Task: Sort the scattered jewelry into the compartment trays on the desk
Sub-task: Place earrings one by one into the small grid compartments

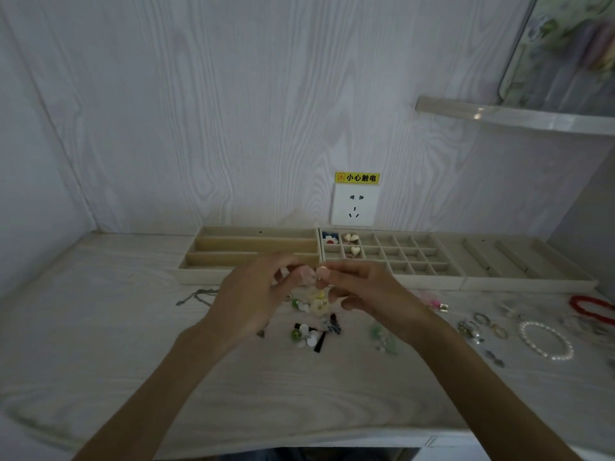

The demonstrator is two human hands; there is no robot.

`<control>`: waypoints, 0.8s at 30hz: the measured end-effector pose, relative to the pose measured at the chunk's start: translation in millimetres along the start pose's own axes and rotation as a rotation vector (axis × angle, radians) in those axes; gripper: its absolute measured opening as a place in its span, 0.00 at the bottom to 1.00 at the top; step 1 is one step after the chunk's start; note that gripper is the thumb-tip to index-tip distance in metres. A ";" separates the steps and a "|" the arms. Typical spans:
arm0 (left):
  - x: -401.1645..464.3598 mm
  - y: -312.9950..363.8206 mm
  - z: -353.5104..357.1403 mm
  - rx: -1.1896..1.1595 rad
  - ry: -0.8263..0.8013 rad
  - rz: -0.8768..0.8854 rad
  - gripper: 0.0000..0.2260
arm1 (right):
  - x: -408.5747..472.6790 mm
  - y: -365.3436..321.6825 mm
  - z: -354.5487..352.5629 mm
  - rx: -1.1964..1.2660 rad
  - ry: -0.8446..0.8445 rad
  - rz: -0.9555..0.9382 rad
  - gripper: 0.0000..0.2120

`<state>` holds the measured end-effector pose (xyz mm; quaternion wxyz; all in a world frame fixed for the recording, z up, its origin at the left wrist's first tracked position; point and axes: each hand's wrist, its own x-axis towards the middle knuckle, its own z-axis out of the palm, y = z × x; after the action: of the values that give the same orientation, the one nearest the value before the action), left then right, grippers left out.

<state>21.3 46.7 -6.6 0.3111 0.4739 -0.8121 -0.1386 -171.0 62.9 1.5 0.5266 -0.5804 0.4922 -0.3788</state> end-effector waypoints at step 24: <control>118.9 11.9 70.0 0.170 -0.113 0.001 0.13 | 81.3 23.6 -88.0 -0.417 0.446 -0.141 0.07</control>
<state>-73.9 -53.8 -9.7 0.2233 0.4897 -0.8374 -0.0954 -240.8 -36.1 -14.2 0.2475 -0.6111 0.6215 -0.4232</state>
